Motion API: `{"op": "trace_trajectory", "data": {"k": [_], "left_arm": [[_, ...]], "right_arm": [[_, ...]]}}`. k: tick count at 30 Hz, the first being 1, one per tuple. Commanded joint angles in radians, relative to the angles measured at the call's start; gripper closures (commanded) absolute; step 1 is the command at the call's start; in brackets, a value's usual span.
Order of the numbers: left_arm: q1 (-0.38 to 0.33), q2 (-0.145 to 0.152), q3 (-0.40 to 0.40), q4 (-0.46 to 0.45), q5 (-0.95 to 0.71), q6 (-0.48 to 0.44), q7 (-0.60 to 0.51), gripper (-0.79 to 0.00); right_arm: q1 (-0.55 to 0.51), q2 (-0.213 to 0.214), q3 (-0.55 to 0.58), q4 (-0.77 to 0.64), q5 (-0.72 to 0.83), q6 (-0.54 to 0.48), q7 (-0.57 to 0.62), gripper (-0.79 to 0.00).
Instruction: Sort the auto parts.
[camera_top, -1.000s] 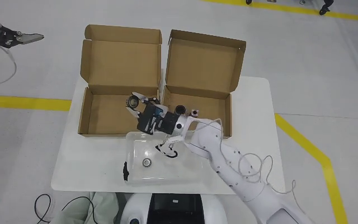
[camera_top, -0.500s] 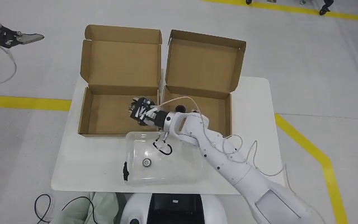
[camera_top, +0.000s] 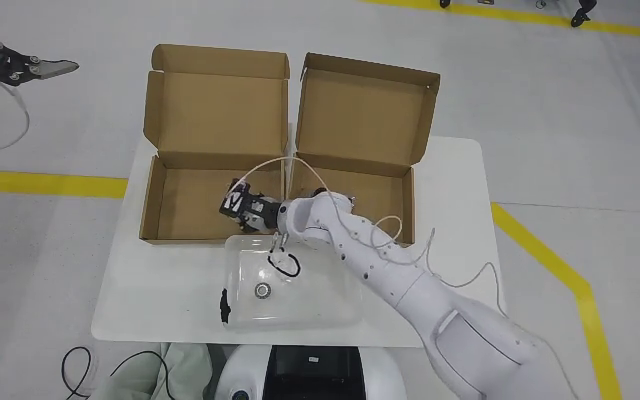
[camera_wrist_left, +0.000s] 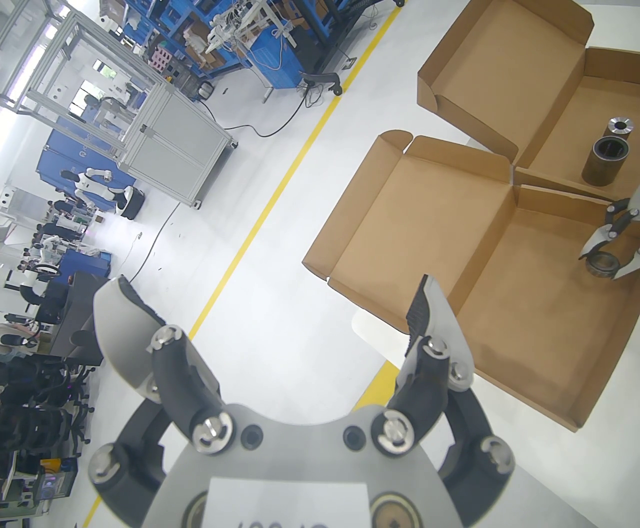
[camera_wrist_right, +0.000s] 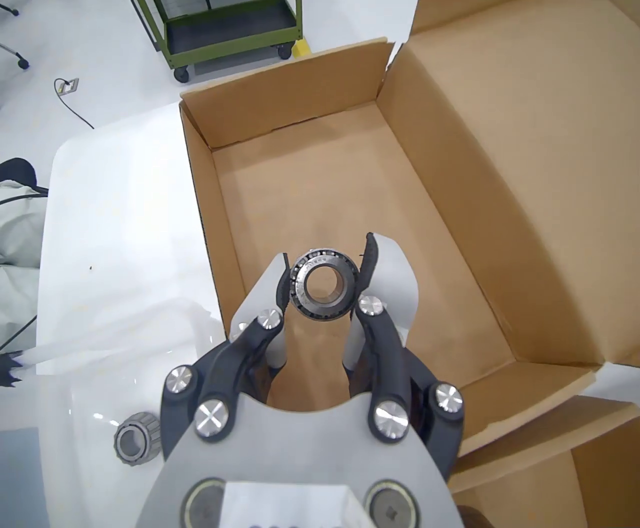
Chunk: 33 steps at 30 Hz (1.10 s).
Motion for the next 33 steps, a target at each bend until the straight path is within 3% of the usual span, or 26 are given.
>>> {"op": "trace_trajectory", "data": {"k": [1, 17, 23, 28, 33], "left_arm": [[0.000, 0.000, 0.000, 0.000, 0.000, 0.000, 0.000, -0.785], [0.000, 0.000, 0.000, 0.000, 0.000, 0.000, 0.000, -0.785], [0.000, 0.000, 0.000, 0.000, 0.000, 0.000, 0.000, -0.785], [0.000, 0.000, 0.000, 0.000, 0.000, 0.000, 0.000, -0.785], [0.000, 0.000, 0.000, 0.000, 0.000, 0.000, 0.000, -0.785]], "right_arm": [[0.018, -0.020, -0.013, 0.038, 0.013, -0.005, 0.006, 0.000], [0.117, -0.147, -0.068, 0.290, 0.062, -0.027, 0.047, 0.000], [0.137, -0.178, -0.074, 0.354, 0.055, -0.027, 0.020, -0.194], [0.151, -0.196, -0.075, 0.389, 0.044, -0.026, -0.003, -0.240], [0.161, -0.207, -0.073, 0.413, 0.028, -0.022, -0.030, -0.336]]}}
